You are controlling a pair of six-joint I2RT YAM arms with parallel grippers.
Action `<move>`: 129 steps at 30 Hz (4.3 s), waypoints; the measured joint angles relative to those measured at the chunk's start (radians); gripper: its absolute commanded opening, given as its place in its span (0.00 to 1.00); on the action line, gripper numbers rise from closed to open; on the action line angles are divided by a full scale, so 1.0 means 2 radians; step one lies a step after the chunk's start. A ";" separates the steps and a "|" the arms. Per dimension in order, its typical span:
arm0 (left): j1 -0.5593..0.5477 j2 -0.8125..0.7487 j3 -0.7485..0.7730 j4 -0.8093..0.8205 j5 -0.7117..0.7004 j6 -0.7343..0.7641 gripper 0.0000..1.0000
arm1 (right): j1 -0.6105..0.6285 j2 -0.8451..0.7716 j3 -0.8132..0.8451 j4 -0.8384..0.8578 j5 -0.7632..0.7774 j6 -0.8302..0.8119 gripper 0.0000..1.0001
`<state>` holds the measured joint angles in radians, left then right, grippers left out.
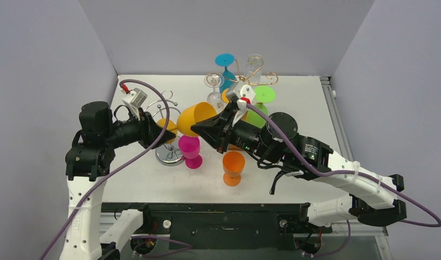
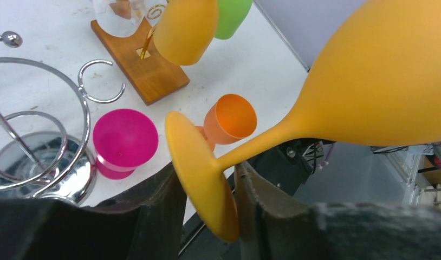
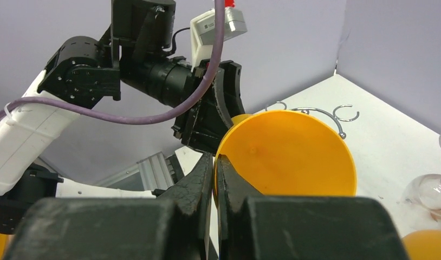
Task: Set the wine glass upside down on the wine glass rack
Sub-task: Turn the wine glass upside down at the wine rack.
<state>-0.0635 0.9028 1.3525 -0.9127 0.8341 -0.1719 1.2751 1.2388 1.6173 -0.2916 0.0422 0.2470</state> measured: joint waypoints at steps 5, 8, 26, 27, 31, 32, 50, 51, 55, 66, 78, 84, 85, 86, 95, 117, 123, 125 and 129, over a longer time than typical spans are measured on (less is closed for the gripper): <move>0.001 0.007 0.007 0.000 -0.011 0.005 0.00 | 0.006 0.000 -0.014 0.001 -0.002 0.001 0.25; 0.002 0.008 0.021 -0.004 -0.036 0.043 0.00 | 0.012 -0.003 -0.028 -0.004 -0.003 0.007 0.68; 0.002 -0.158 -0.037 0.124 -0.035 0.429 0.00 | -0.002 -0.052 0.019 -0.195 -0.024 0.002 0.80; 0.002 -0.164 -0.048 0.138 -0.027 0.439 0.00 | -0.002 -0.045 0.018 -0.187 -0.035 0.002 0.80; 0.002 -0.184 -0.090 0.182 -0.002 0.469 0.00 | -0.002 -0.011 -0.010 -0.134 -0.078 0.004 0.81; 0.002 -0.188 -0.098 0.196 0.003 0.473 0.00 | -0.002 -0.003 -0.026 -0.117 -0.090 0.006 0.81; 0.002 -0.222 -0.163 0.421 0.034 0.421 0.00 | -0.003 0.060 -0.092 0.044 -0.181 0.044 0.82; 0.002 -0.222 -0.164 0.428 0.035 0.417 0.00 | -0.003 0.062 -0.093 0.048 -0.187 0.045 0.82; 0.002 -0.222 -0.167 0.442 0.038 0.413 0.06 | -0.009 0.063 -0.099 0.057 -0.202 0.044 0.79; 0.002 -0.211 -0.141 0.434 0.023 0.401 0.96 | -0.069 -0.040 -0.121 -0.013 -0.144 -0.004 0.61; 0.002 -0.201 -0.121 0.372 -0.007 0.340 0.96 | -0.405 -0.128 -0.168 -0.025 -0.051 -0.064 0.58; 0.002 -0.201 -0.120 0.352 -0.017 0.322 0.96 | -0.544 -0.129 -0.237 0.004 -0.073 -0.056 0.58; 0.002 -0.201 -0.120 0.351 -0.017 0.320 0.96 | -0.554 -0.126 -0.244 0.006 -0.074 -0.057 0.57; 0.002 -0.201 -0.120 0.351 -0.018 0.317 0.96 | -0.562 -0.121 -0.250 0.011 -0.073 -0.062 0.57; 0.002 -0.201 -0.120 0.341 -0.019 0.305 0.96 | -0.592 -0.012 -0.266 0.074 -0.085 -0.094 0.55; 0.002 -0.198 -0.138 0.339 -0.022 0.296 0.96 | -0.590 0.124 -0.287 0.249 -0.185 -0.124 0.55; 0.002 -0.194 -0.144 0.339 -0.025 0.296 0.96 | -0.580 0.124 -0.294 0.274 -0.213 -0.126 0.54; 0.002 -0.192 -0.144 0.339 -0.026 0.296 0.96 | -0.577 0.124 -0.294 0.275 -0.223 -0.128 0.53; 0.002 -0.190 -0.144 0.339 -0.029 0.296 0.96 | -0.573 0.124 -0.294 0.278 -0.240 -0.130 0.52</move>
<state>-0.0597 0.5220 1.0641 -0.2340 0.7769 0.4198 0.1291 1.4864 1.0294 0.2634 -0.4377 -0.0120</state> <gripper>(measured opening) 0.963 0.701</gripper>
